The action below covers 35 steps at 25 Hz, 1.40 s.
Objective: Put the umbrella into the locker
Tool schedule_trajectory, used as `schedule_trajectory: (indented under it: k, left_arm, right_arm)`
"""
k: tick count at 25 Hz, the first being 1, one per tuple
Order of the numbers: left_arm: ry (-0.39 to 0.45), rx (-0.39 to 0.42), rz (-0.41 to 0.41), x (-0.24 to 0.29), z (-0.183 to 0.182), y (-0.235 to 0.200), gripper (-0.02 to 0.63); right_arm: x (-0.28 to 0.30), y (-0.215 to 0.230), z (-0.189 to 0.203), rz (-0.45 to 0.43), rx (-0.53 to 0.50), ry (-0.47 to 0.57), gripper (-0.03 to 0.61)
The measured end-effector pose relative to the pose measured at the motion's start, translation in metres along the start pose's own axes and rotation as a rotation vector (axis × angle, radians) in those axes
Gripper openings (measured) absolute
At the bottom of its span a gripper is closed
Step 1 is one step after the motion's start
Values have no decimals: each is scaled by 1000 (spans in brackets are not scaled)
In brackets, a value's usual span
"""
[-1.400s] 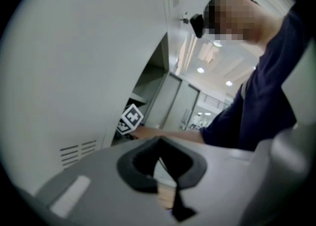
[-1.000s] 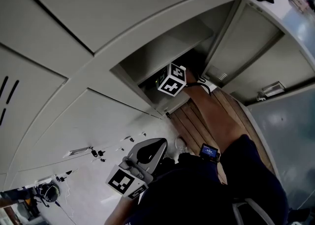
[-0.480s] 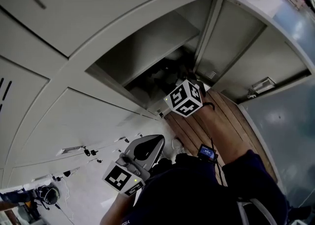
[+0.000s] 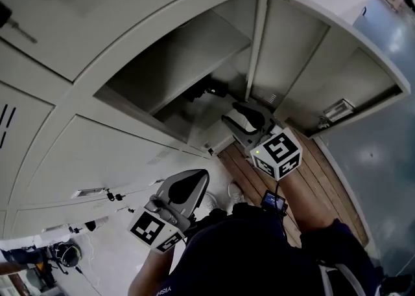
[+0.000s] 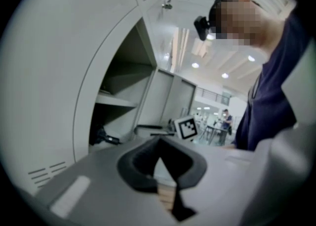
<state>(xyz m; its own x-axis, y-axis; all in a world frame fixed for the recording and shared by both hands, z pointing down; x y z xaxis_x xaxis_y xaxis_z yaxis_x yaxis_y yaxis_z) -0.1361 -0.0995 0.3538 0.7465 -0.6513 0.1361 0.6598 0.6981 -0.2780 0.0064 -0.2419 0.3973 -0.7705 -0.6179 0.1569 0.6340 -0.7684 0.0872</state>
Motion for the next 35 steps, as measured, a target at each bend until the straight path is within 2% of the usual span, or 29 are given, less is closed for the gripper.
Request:
schedule_trajectory:
  k: [3,8,14,21,35]
  left_arm:
    - [6,15,-16,3,-5,0,3]
    - [10,36,-30,5,-10,0,3]
    - [22,43,-37,5,-13,3,3]
    - [31,41,-38,3,-12,6,3]
    - [41,43,-34,-2,-15,6,3]
  right_arm:
    - [-17,-1,-2,-16,46,29,70]
    - [-37,-8,-8,-61,133,74,37]
    - [-48,-24,-19,-129,160,95,14]
    - [-50,-37,-21,-166,176,79,9]
    - [-50,-50,-18,-174,162,56,8]
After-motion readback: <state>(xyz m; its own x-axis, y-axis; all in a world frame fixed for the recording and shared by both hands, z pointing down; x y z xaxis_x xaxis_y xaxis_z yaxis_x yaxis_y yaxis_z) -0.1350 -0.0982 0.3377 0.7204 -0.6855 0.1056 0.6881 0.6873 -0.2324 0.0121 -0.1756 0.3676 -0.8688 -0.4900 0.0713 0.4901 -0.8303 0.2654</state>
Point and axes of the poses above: the fingertips, and each gripper's own axes: x forward along the fingers, y to its right, z out of its underside, the point moved 6 cm from there along -x, backward along the fingers, and after that the axes turned 2 degrees about y, right-handed, at the moved point
